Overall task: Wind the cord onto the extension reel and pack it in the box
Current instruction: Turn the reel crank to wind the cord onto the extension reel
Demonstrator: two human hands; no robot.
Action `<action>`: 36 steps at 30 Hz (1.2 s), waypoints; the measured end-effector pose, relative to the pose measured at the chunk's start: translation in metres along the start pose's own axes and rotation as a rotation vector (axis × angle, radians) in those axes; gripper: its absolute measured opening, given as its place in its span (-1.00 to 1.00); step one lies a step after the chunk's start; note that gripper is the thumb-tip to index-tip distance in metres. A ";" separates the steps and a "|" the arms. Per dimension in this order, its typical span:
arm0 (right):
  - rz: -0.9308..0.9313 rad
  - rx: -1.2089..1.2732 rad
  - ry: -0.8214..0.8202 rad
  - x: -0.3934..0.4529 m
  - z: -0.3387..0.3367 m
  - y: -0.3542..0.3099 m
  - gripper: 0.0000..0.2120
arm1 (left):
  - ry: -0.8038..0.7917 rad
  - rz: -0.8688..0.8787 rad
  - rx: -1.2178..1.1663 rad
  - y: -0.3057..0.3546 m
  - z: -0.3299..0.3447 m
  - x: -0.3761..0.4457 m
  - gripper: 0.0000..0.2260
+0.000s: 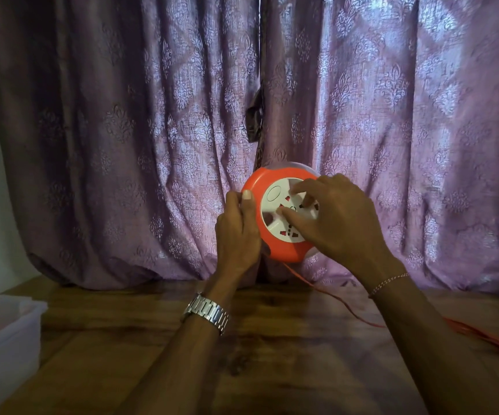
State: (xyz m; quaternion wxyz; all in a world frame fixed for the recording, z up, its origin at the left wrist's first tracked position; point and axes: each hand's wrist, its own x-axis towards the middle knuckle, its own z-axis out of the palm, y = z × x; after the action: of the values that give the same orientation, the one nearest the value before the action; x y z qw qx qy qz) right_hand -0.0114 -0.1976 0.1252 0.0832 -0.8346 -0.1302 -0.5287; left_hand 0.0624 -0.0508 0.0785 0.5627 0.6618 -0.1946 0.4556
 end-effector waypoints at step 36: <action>-0.216 0.039 -0.252 0.004 -0.007 0.009 -0.52 | 0.028 0.015 0.003 -0.008 -0.001 0.003 -0.69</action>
State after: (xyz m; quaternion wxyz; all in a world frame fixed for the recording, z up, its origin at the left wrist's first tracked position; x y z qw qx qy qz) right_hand -0.0132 -0.2080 0.1315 0.0251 -0.8738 -0.2386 -0.4230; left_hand 0.0695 -0.0468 0.0769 0.5607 0.6547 -0.1911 0.4694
